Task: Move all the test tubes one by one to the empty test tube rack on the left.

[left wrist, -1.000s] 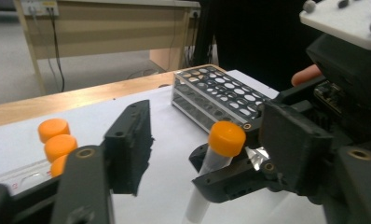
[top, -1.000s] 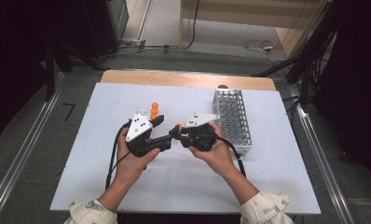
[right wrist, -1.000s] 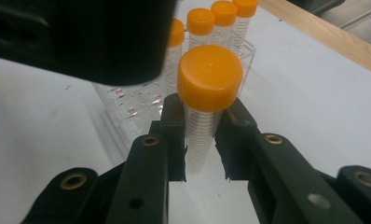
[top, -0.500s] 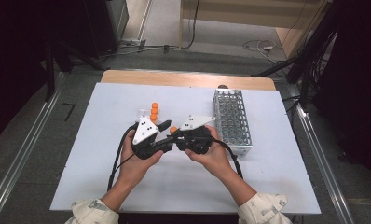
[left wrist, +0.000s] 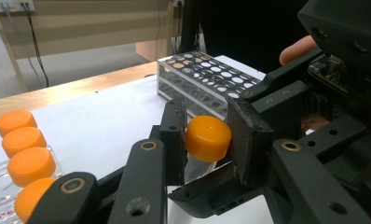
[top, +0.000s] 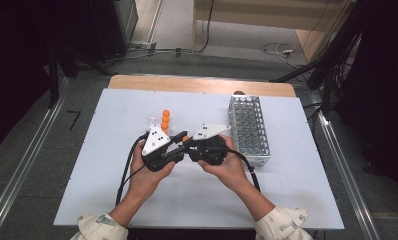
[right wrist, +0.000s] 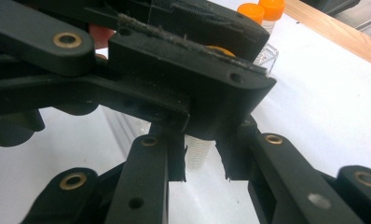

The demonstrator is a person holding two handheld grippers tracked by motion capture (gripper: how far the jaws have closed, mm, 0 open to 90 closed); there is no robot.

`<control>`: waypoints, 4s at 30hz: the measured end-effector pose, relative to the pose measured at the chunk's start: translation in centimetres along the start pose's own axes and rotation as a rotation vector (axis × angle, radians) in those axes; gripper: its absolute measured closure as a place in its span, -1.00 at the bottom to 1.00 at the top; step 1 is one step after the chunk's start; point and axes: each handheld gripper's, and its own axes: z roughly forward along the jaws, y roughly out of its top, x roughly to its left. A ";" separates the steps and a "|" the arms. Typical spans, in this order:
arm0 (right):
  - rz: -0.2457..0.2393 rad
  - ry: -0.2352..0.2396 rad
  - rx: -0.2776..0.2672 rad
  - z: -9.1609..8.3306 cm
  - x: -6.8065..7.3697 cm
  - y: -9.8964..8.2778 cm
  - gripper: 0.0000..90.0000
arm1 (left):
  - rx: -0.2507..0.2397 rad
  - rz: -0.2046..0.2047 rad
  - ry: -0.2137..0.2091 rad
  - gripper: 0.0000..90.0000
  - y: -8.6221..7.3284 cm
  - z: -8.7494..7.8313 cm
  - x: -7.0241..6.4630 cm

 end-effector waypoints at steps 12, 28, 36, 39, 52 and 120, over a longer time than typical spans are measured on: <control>0.007 0.001 -0.012 -0.1 0.1 0.0 0.59 | -0.009 -0.006 0.000 0.57 0.1 -0.2 0.1; 0.065 -0.067 -0.037 0.1 -0.4 -0.6 -0.63 | -0.026 -0.024 0.021 0.58 0.6 -1.0 0.7; 0.082 -0.094 -0.039 -0.2 -1.0 -1.2 -0.73 | -0.041 -0.041 0.033 0.58 0.9 -1.5 1.2; 0.088 -0.100 -0.038 -0.3 -1.2 -1.4 -0.73 | -0.047 -0.045 0.036 0.58 1.0 -1.8 1.4; 0.120 -0.119 -0.051 -1.4 -2.1 -2.0 -0.73 | -0.070 -0.068 0.044 0.57 1.7 -2.9 2.0; 0.142 -0.150 -0.057 -2.2 -2.8 -2.7 -0.73 | -0.033 -0.098 0.224 -0.23 -1.9 -2.4 2.9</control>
